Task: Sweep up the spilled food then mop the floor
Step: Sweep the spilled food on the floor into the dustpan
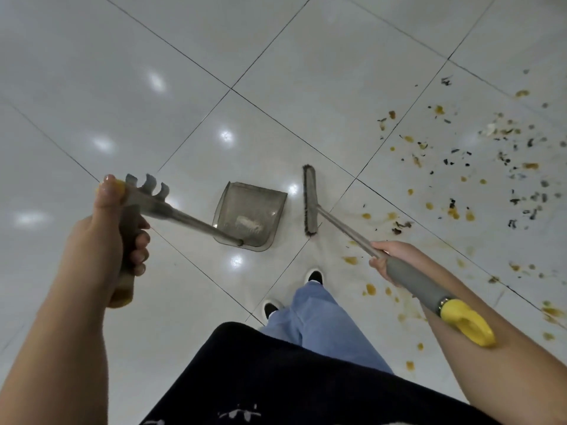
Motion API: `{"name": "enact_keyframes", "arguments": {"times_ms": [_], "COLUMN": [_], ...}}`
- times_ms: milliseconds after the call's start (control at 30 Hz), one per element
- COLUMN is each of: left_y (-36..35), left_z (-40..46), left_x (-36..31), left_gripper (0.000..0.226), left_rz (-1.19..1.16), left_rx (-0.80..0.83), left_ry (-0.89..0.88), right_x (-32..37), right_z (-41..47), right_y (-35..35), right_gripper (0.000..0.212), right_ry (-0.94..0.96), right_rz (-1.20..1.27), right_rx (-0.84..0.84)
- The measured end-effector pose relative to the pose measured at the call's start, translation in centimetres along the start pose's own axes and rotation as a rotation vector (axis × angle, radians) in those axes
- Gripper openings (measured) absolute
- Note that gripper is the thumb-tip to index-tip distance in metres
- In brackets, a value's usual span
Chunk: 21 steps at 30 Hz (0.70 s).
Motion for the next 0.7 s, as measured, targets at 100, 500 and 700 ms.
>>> {"name": "enact_keyframes", "arguments": {"times_ms": [100, 500, 700], "left_y": [0.4, 0.0, -0.9], "left_z": [-0.2, 3.4, 7.0], "left_x": [-1.5, -5.3, -8.4], "left_gripper": [0.065, 0.067, 0.068], "left_rz": [-0.041, 0.073, 0.128], "left_rx": [-0.009, 0.064, 0.151], "left_ry": [-0.011, -0.121, -0.175], "right_x": [1.5, 6.8, 4.8], "right_z": [1.8, 2.3, 0.8], "right_y": [-4.2, 2.4, 6.8], "right_gripper": [0.035, 0.037, 0.030], "right_ry": [-0.022, 0.095, 0.188], "right_rz": [0.010, 0.251, 0.231], "right_rx": [0.094, 0.057, -0.188]}}
Point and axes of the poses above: each hand's wrist, its own z-axis towards the middle knuckle, its own y-axis out of the back of the hand, x = y × z, the point moved 6 cm from there along z, towards the middle knuckle, and after that the axes turned 9 degrees about z, right-handed, at the moved point
